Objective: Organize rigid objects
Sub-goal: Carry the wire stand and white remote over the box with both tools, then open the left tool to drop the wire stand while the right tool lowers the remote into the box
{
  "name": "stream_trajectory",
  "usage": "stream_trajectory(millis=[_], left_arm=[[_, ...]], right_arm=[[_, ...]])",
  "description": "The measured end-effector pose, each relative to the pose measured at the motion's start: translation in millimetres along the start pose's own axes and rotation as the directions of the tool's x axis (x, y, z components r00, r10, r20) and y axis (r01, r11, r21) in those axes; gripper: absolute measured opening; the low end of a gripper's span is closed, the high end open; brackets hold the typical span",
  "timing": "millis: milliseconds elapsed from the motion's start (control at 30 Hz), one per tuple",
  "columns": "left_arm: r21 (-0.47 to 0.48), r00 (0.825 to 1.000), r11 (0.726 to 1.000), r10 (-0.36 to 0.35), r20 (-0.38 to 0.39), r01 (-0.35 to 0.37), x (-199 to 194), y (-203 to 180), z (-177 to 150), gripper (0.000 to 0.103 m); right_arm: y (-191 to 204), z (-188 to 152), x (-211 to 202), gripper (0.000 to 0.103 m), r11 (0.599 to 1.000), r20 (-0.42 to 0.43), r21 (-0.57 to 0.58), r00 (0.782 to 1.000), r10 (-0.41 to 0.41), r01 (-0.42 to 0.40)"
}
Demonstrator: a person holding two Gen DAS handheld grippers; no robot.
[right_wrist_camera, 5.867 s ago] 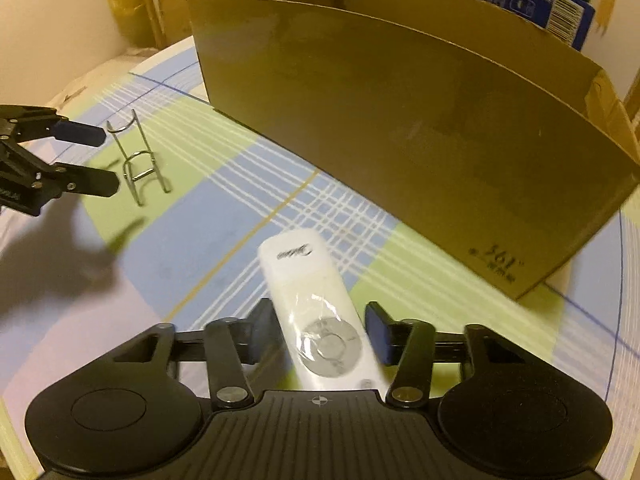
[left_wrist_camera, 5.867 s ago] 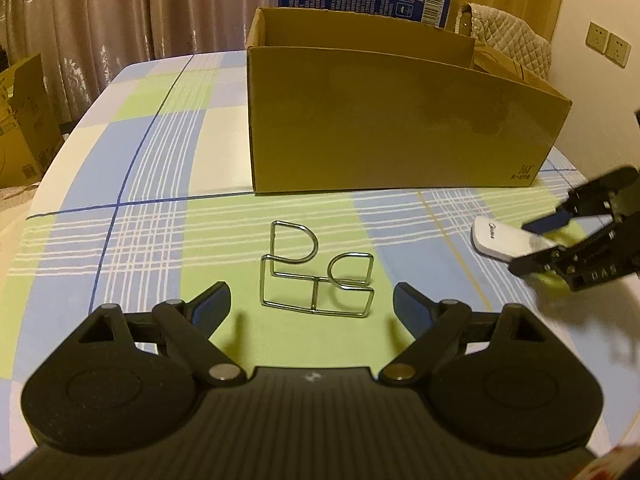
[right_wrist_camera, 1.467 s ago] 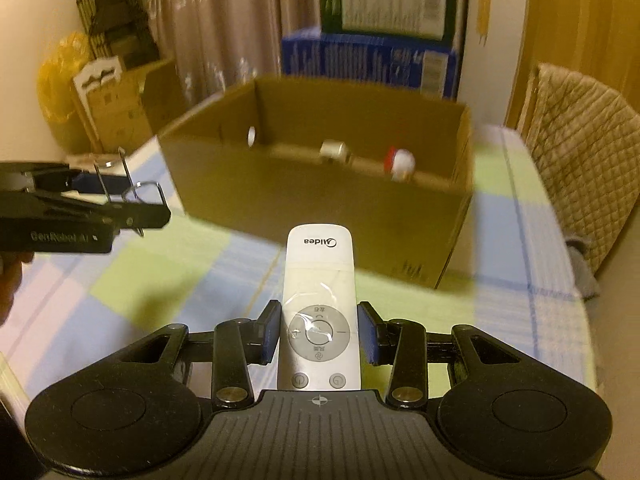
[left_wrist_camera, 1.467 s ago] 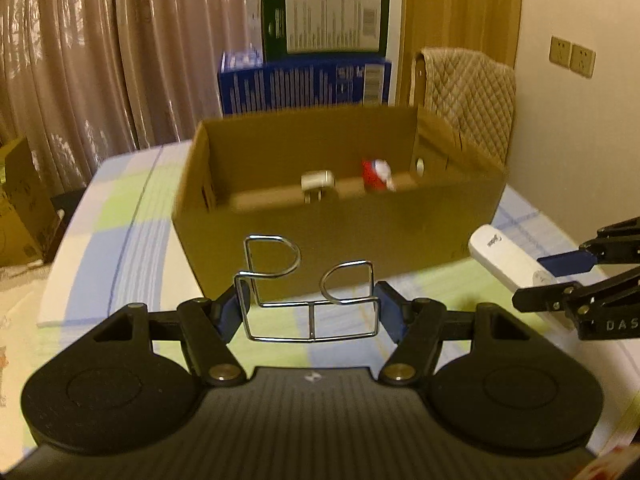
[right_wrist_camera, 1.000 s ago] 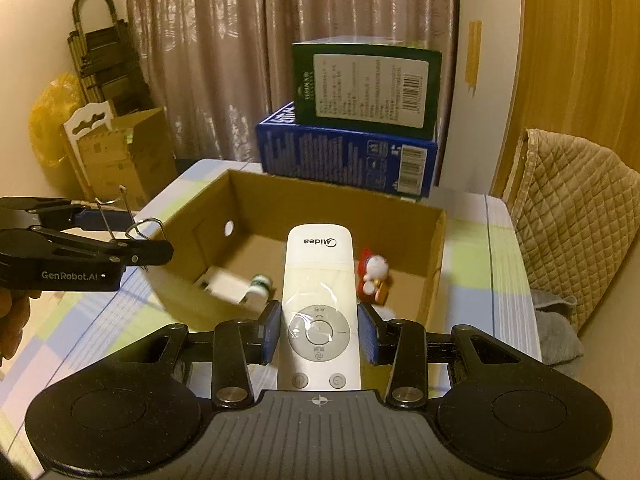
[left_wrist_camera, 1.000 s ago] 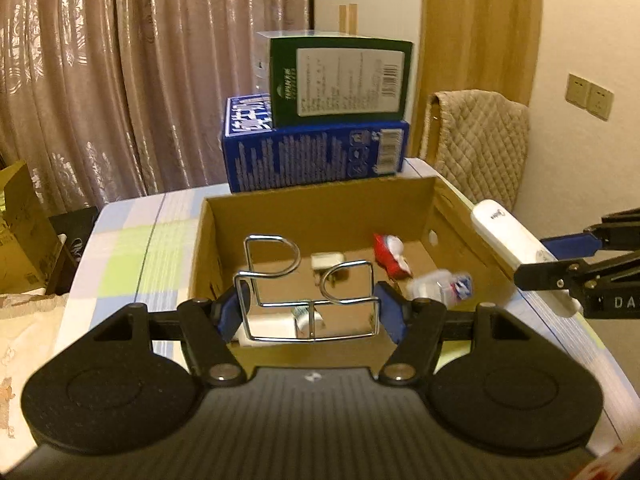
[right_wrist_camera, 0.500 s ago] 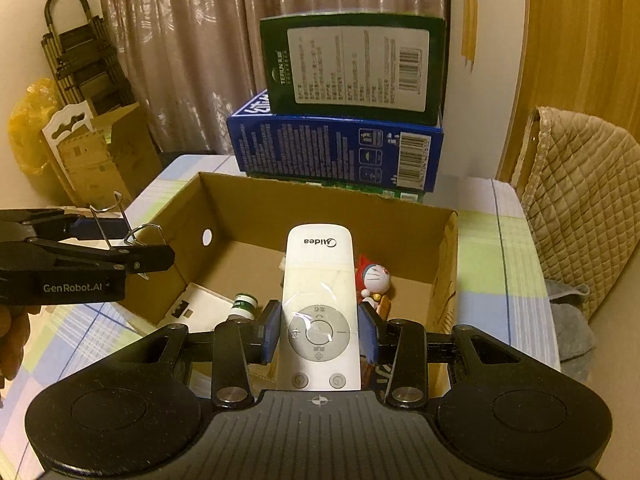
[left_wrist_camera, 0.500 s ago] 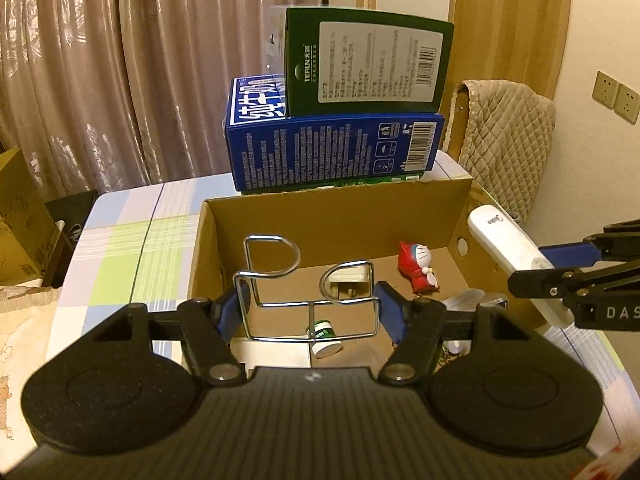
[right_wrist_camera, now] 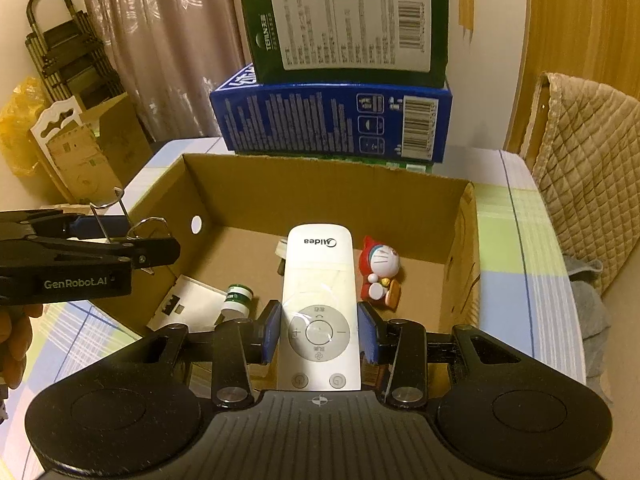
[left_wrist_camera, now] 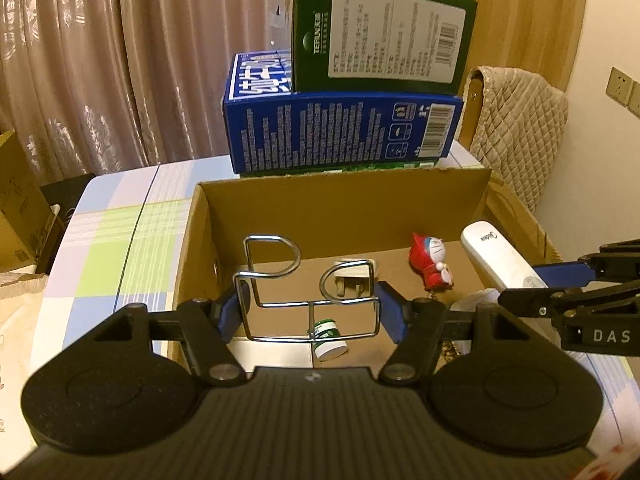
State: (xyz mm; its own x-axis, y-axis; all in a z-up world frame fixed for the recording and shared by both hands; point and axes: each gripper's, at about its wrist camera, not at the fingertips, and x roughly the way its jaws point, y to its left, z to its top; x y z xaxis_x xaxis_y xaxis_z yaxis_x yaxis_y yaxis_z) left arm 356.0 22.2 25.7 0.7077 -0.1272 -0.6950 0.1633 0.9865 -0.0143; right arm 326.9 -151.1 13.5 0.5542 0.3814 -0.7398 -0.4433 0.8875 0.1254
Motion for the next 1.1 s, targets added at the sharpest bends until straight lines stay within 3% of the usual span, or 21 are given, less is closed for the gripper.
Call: stream_trajectory(millis=[1100], left_arm=[[-0.010, 0.999, 1.000, 0.013, -0.049, -0.013, 29, 1, -10, 0.064]], right_arm=[[-5, -8, 16, 0.037, 1.000, -0.017, 0.028, 1.000, 0.006, -0.006]])
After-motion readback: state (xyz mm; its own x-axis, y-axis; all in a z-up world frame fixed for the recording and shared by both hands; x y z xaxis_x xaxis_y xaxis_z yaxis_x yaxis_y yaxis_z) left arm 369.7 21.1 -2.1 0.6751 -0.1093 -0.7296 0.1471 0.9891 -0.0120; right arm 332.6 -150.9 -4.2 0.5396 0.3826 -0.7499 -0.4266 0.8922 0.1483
